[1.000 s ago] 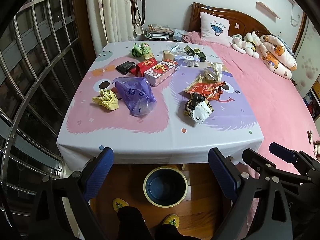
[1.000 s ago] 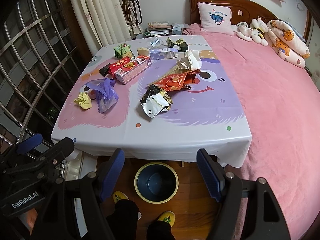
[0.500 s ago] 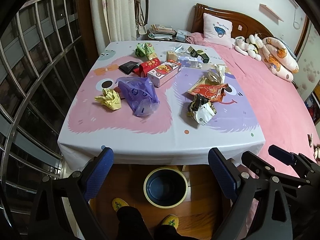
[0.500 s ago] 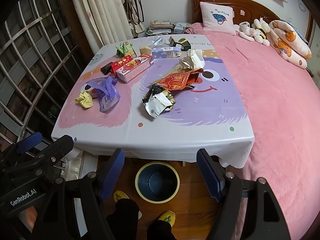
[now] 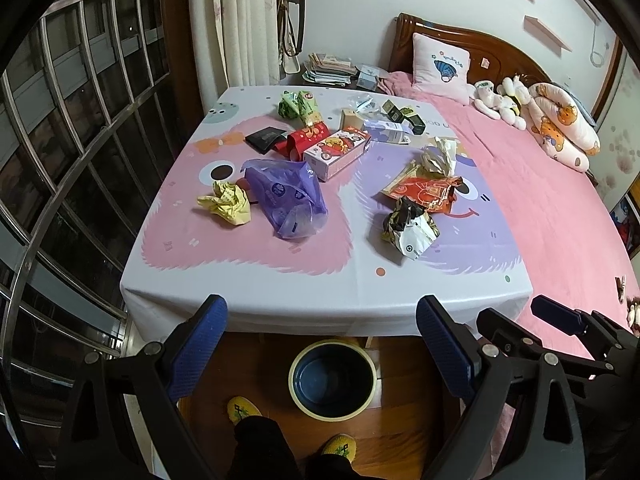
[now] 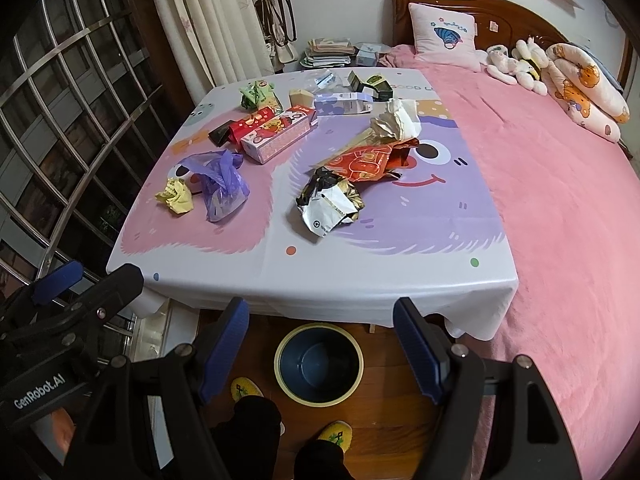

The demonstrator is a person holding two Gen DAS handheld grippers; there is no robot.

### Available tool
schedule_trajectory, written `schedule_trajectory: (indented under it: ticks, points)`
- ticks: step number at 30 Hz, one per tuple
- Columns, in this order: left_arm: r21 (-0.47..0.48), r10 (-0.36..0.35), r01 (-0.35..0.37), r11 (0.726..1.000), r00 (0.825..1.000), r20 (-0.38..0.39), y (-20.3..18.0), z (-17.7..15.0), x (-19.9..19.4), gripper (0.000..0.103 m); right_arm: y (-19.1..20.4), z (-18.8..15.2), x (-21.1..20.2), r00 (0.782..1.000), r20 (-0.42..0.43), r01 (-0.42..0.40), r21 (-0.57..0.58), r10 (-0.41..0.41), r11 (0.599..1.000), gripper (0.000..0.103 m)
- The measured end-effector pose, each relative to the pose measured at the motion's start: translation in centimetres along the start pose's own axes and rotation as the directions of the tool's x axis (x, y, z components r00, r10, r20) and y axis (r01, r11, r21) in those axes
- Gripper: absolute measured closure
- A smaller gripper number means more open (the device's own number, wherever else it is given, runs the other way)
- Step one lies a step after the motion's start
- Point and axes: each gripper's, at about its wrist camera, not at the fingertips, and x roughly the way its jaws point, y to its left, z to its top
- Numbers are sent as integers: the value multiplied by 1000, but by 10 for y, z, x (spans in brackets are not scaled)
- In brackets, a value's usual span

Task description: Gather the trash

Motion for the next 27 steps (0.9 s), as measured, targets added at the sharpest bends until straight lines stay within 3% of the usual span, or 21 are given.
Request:
schedule_trajectory:
  ticks: [15,27]
  points:
    - [22,-15,15,1000,1000,-6,21,30,10,9,21,24,10,1000,5,16,19,-16,1000,28]
    - [-19,29,-29,999,999,-28,92,78,32,9,72,71,34,999,23,-22,4,22,1000,28]
